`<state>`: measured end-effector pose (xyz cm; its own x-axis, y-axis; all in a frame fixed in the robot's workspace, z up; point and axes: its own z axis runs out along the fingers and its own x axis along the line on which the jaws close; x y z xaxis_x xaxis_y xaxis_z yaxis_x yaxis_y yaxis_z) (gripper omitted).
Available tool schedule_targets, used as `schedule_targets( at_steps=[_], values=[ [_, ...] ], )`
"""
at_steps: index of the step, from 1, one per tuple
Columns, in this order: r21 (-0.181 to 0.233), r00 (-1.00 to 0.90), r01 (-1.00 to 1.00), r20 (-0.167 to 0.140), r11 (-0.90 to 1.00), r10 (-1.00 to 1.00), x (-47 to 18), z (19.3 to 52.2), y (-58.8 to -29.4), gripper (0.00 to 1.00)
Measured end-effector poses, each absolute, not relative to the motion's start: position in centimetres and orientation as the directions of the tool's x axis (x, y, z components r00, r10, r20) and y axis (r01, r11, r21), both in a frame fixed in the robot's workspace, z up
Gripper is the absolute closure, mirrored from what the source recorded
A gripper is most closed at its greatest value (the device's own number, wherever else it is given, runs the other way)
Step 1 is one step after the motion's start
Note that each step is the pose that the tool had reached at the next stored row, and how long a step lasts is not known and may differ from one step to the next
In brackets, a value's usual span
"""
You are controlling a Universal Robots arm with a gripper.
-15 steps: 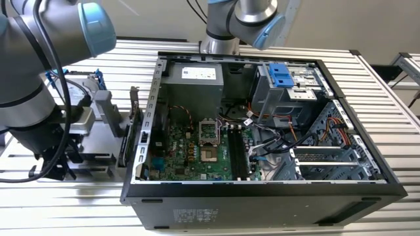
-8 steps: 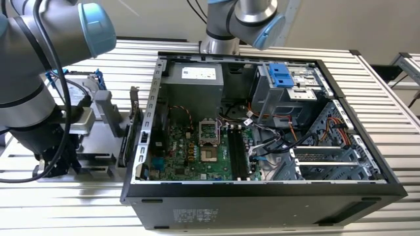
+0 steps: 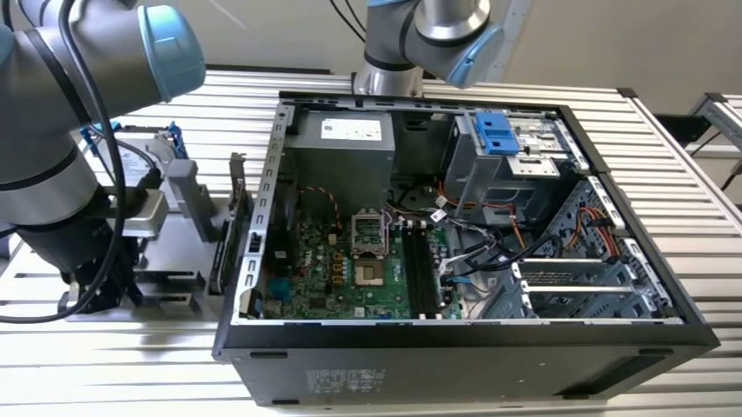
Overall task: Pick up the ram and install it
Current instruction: 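Pick up the ram and move it above insertion slot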
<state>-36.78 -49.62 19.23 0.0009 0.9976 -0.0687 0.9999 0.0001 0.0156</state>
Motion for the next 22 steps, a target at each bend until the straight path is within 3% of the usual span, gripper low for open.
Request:
schedule_targets(
  at_steps=[22],
  values=[
    [0.016,0.001,1.000,-0.069,0.000,0.998,-36.78,19.34,-49.61,1.00]
  ],
)
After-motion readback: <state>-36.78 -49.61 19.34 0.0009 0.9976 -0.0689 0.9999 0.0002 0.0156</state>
